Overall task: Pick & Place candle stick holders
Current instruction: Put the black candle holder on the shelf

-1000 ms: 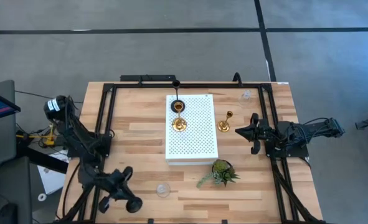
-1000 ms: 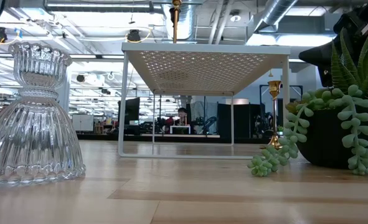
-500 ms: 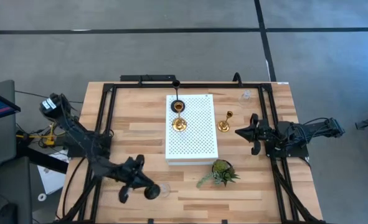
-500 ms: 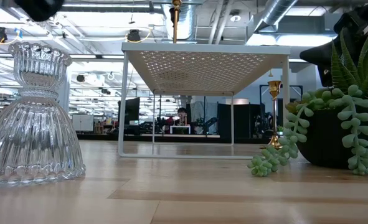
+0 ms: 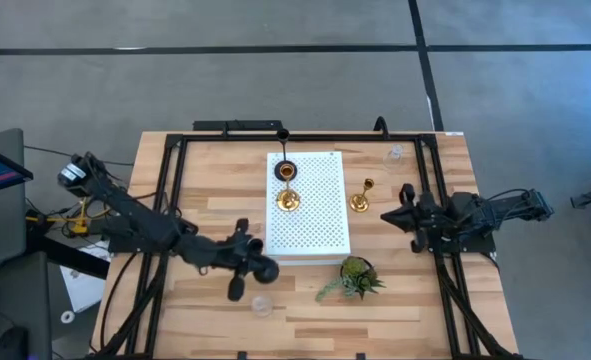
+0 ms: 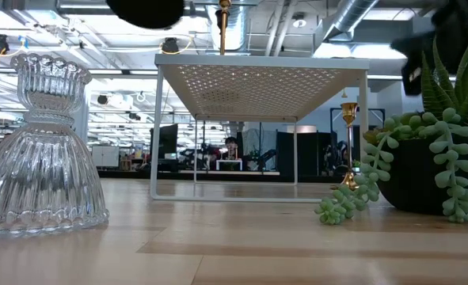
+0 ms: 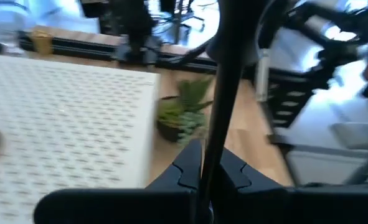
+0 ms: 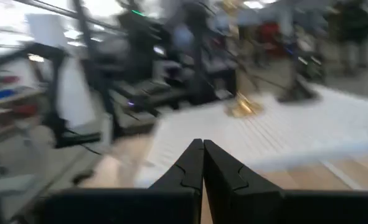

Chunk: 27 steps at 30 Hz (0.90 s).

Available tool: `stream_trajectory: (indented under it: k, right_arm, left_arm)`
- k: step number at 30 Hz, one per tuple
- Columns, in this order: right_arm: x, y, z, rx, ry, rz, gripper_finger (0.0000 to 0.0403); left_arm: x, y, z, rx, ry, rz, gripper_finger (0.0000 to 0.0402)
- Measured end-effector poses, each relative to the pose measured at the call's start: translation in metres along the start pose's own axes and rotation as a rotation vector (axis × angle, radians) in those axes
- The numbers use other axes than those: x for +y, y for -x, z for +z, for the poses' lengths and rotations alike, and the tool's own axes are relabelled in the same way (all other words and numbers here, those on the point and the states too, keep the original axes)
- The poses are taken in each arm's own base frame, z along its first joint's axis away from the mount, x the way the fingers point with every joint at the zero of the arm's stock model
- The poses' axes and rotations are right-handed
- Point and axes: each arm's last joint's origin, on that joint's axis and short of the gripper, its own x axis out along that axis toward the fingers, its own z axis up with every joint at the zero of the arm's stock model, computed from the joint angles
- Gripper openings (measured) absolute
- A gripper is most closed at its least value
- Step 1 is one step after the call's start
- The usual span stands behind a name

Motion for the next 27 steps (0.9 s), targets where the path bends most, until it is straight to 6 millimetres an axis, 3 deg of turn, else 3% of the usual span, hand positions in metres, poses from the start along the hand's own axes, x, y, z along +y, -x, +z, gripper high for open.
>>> stream_trajectory:
  k: [11, 19, 27]
  right_arm:
    - [0.005, 0.002, 0.018, -0.168, 0.060, 0.090, 0.0001]
    - [0.007, -0.008, 0.019, -0.171, 0.056, 0.096, 0.0001]
    - [0.018, -0.033, 0.035, -0.070, 0.039, 0.132, 0.0001]
  left_arm:
    - [0.031, -0.021, 0.009, 0.023, -0.046, 0.009, 0.0009]
    - [0.028, -0.046, 0.030, 0.021, -0.123, -0.032, 0.0010]
    - [0.026, -0.049, 0.035, 0.021, -0.156, -0.033, 0.0009]
